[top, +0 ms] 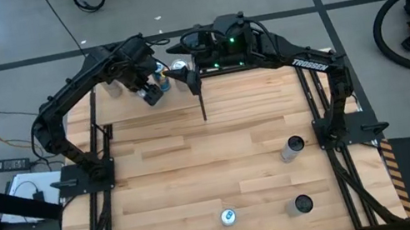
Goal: Place canned beverage on shelf
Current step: Put the red-silver soda can on the shelf aligned with the other red-silver soda can
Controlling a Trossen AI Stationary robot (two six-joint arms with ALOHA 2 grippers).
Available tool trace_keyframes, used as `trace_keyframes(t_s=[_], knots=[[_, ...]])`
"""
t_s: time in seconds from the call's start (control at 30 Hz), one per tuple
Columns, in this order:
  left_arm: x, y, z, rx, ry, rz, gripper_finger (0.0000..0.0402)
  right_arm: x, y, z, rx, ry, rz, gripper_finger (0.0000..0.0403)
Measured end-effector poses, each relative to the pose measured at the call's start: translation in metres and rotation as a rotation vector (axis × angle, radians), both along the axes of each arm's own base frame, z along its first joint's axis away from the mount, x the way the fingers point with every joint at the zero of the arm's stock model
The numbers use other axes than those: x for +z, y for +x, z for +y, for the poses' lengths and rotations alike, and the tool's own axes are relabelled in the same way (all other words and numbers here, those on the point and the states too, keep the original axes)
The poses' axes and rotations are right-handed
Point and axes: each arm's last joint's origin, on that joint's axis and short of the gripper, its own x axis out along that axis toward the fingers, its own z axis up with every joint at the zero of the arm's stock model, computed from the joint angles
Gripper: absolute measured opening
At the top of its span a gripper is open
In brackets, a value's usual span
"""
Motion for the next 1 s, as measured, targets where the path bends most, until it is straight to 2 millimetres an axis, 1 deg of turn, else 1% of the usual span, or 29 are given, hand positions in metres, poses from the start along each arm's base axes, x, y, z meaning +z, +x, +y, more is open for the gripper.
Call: trace_keyframes(t_s=[0.2, 0.43, 0.5, 0.67, 0.73, 1.0], knots=[[-0.0001, 0.0006, -0.0013, -0.017, -0.033, -0.02, 0.0318, 0.0, 0.0, 0.0, 0.0, 0.0, 0.0, 0.0338], [0.0, 0.0003, -0.0001, -0.012, -0.03, -0.023, 0.0321, 0.0, 0.0, -0.0001, 0.0, 0.0, 0.0, 0.0338], [0.0001, 0.0003, -0.0001, -0.012, -0.029, -0.023, 0.0335, 0.0, 0.0, -0.0001, 0.0, 0.0, 0.0, 0.0338], [0.0012, -0.0003, 0.0, -0.029, -0.005, -0.011, 0.0392, 0.0, 0.0, -0.0001, 0.0, 0.0, 0.0, 0.0338], [0.0012, -0.0004, 0.0, -0.031, -0.003, -0.01, 0.0396, 0.0, 0.0, 0.0, 0.0, 0.0, 0.0, 0.0338], [0.0012, -0.0002, -0.0003, -0.033, -0.003, -0.009, 0.039, 0.0, 0.0, 0.0, 0.0, 0.0, 0.0, 0.0338]])
